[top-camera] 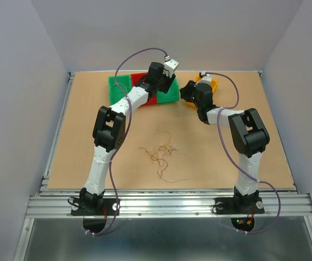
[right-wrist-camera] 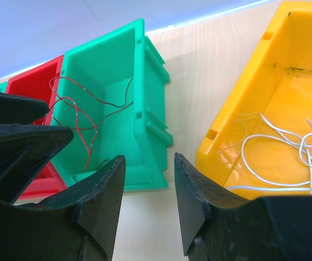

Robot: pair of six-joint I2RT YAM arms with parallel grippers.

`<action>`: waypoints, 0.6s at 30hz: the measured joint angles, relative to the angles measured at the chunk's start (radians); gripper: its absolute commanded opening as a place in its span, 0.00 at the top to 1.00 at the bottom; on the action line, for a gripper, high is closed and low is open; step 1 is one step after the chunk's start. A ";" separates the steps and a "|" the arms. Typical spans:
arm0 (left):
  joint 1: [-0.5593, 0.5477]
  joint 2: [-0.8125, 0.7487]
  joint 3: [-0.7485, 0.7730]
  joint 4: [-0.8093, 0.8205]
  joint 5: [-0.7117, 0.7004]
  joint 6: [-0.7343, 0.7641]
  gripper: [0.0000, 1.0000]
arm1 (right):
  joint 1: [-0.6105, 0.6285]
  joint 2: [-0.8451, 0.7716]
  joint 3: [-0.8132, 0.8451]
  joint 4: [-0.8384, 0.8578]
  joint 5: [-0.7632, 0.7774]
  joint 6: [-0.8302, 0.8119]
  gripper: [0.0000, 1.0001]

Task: Untangle the cables

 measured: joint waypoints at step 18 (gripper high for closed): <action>0.035 -0.487 -0.469 -0.039 0.078 0.037 0.39 | -0.001 0.000 0.021 0.031 -0.214 -0.053 0.26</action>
